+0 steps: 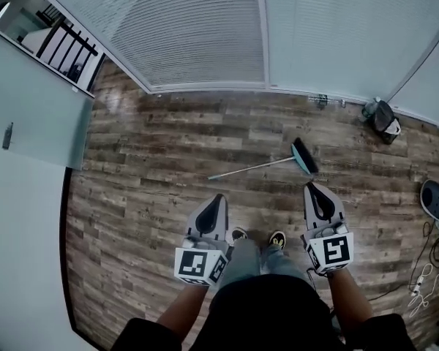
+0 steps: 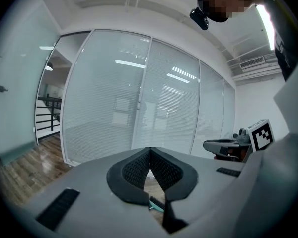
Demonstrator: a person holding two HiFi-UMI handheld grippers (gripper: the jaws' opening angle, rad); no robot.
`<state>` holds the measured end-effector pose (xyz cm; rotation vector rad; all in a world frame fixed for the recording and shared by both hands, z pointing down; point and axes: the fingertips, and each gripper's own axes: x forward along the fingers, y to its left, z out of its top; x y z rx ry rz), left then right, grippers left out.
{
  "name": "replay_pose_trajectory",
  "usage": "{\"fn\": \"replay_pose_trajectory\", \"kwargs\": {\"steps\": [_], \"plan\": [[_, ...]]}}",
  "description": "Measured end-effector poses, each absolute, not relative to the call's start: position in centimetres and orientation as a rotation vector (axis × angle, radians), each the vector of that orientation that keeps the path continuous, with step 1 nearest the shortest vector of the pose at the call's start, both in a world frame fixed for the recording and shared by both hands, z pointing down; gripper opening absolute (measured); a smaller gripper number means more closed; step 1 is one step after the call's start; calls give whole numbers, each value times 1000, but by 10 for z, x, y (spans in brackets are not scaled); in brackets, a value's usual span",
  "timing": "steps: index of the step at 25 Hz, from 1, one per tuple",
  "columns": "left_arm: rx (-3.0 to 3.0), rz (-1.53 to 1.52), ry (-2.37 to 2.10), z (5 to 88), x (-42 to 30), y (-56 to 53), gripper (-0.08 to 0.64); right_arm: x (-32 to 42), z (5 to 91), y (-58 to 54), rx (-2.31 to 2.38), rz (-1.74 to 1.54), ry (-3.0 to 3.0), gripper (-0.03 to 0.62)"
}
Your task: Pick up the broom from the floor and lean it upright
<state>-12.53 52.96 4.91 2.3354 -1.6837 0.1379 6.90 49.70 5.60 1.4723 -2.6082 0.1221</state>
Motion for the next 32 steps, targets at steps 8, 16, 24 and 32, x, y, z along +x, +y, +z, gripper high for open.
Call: {"fn": "replay_pose_trajectory", "kwargs": {"steps": [8, 16, 24, 32], "plan": [[2271, 150, -1699, 88, -188, 421, 23, -15, 103, 375, 1253, 92, -2601, 21], [2124, 140, -1676, 141, -257, 306, 23, -85, 150, 257, 1056, 94, -2531, 21], [1994, 304, -1641, 231, -266, 230, 23, -103, 270, 175, 737, 37, -2433, 21], [1776, 392, -1664, 392, -260, 192, 23, -111, 477, 146, 402, 178, -2316, 21]]}}
